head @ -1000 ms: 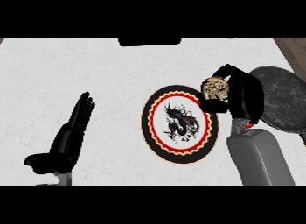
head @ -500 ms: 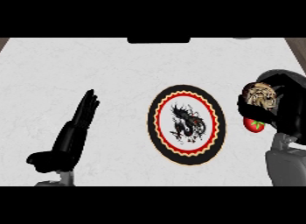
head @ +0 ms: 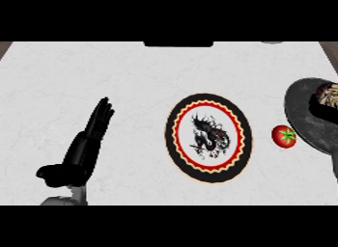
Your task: Pick the cupcake from the plate and place it in the pan
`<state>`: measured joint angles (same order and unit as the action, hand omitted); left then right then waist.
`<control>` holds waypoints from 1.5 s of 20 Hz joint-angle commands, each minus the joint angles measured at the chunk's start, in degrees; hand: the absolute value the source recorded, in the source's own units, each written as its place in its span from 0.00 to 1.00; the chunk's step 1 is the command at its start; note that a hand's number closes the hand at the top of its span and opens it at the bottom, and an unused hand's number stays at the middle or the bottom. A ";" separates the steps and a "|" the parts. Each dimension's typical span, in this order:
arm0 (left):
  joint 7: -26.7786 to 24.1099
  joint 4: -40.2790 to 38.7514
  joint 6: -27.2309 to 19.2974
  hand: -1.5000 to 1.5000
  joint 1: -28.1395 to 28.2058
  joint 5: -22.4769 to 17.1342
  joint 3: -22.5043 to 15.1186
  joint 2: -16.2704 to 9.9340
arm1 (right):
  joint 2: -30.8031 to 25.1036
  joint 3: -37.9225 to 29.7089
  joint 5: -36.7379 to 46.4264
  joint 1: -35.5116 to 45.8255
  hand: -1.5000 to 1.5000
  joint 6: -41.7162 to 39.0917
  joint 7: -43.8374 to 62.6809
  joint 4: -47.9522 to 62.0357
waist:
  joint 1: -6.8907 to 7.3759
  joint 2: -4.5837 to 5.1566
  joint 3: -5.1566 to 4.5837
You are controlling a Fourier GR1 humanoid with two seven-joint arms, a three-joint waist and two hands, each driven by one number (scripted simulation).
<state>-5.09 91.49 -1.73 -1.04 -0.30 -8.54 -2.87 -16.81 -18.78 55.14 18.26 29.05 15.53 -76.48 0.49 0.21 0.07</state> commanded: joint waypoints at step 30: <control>-0.45 -1.24 0.54 0.50 -0.25 1.38 -0.56 0.95 | -16.24 -23.16 -30.50 21.35 0.00 -11.90 -40.87 57.01 | 0.70 0.31 0.09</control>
<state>-5.31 90.67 -1.17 -2.29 0.72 -8.85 -2.00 -32.40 -38.32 29.24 40.68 18.73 -20.71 -20.58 1.86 0.79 0.23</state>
